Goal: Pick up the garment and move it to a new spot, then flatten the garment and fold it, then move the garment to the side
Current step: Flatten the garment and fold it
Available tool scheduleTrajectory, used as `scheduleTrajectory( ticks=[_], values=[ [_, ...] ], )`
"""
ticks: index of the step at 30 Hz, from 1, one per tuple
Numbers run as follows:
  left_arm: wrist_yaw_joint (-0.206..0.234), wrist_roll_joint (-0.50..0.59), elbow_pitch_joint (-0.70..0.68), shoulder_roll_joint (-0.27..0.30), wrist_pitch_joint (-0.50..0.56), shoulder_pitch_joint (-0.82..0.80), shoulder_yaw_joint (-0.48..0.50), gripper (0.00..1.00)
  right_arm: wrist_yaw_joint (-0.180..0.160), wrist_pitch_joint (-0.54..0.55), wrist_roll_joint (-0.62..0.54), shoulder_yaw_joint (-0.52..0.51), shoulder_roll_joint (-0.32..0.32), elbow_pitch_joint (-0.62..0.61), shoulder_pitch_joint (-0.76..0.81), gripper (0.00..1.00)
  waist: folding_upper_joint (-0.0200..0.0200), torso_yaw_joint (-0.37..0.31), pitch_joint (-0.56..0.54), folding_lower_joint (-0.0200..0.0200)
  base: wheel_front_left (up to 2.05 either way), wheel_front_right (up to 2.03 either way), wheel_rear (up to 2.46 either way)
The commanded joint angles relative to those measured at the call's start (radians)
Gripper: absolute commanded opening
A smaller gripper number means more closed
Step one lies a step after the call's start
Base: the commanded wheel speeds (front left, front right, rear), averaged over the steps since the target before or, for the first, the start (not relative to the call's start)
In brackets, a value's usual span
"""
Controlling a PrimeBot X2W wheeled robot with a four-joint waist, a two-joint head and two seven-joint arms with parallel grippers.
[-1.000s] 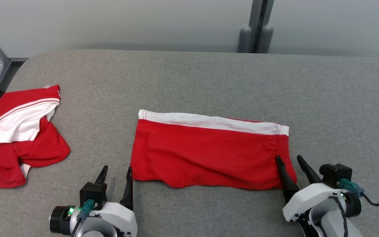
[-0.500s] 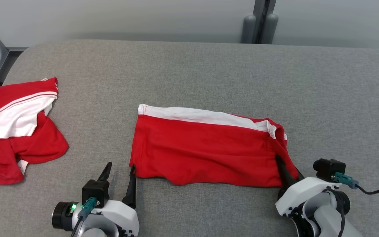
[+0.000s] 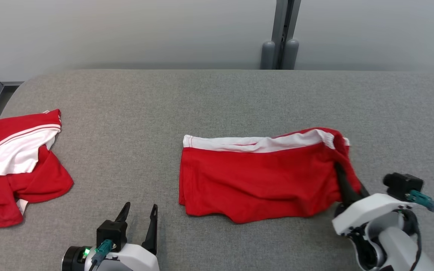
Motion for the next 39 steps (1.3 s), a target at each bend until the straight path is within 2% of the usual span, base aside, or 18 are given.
scheduleTrajectory(
  ticks=[1,6,11,18,19,20,21,26,31,35,38,39],
  values=[
    [-0.002,0.007,0.001,0.004,-0.001,0.006,0.004,1.00,0.000,0.004,0.005,0.007,0.001,-0.010,-0.004,0.00,-0.0001,-0.001,-0.002,0.0000,0.00,0.00,0.00],
    [-0.010,0.009,0.007,0.000,-0.001,0.009,-0.003,1.00,0.000,0.081,0.087,0.130,0.017,-0.131,-0.016,0.00,-0.0001,0.014,-0.006,0.0000,0.00,0.00,0.00],
    [-0.016,-0.007,0.016,-0.001,-0.001,0.013,-0.025,1.00,0.000,0.149,0.133,0.230,0.037,-0.203,-0.043,0.00,-0.0001,0.064,-0.009,0.0000,0.00,0.00,0.00],
    [-0.007,-0.028,0.013,-0.001,-0.001,0.008,-0.072,1.00,0.000,0.138,0.119,0.299,0.067,-0.106,-0.109,0.00,-0.0001,0.174,-0.007,0.0000,0.00,0.00,0.00],
    [-0.006,-0.030,0.010,-0.001,-0.001,0.009,-0.076,1.00,0.000,0.134,0.116,0.305,0.071,-0.080,-0.119,0.16,-0.0001,0.187,-0.006,0.0000,0.00,0.00,0.00],
    [-0.004,-0.029,0.008,-0.001,-0.001,0.009,-0.079,1.00,0.000,0.122,0.113,0.306,0.073,-0.055,-0.127,0.46,-0.0001,0.198,-0.005,0.0000,0.00,0.00,0.00],
    [-0.003,-0.032,0.003,-0.001,-0.001,0.009,-0.083,1.00,0.000,0.111,0.108,0.311,0.076,-0.031,-0.138,1.00,-0.0001,0.209,-0.005,0.0000,0.00,0.00,0.00],
    [0.009,-0.037,-0.020,-0.002,-0.001,0.017,-0.088,1.00,0.000,0.047,0.144,0.346,0.079,0.010,-0.163,1.00,-0.0001,0.223,-0.004,0.0000,0.00,0.00,0.00],
    [0.021,-0.024,-0.056,-0.002,-0.001,0.016,-0.072,1.00,0.000,0.003,0.109,0.306,0.077,0.072,-0.173,1.00,-0.0001,0.177,-0.007,0.0000,0.00,0.00,0.00],
    [0.033,-0.002,-0.104,-0.002,-0.001,0.015,-0.050,1.00,0.000,-0.002,0.009,0.145,0.064,0.065,-0.142,1.00,-0.0001,0.123,-0.006,0.0000,0.00,0.00,0.00],
    [0.039,0.014,-0.140,-0.002,-0.001,0.017,-0.032,1.00,0.000,-0.002,-0.117,0.000,0.061,0.000,-0.074,1.00,-0.0001,0.082,-0.005,0.0000,0.00,0.00,0.00],
    [0.041,0.025,-0.157,-0.002,-0.001,0.021,-0.021,1.00,0.000,-0.002,-0.201,-0.074,0.065,-0.055,-0.028,1.00,-0.0001,0.058,-0.005,0.0000,0.00,0.00,0.00]
  ],
)
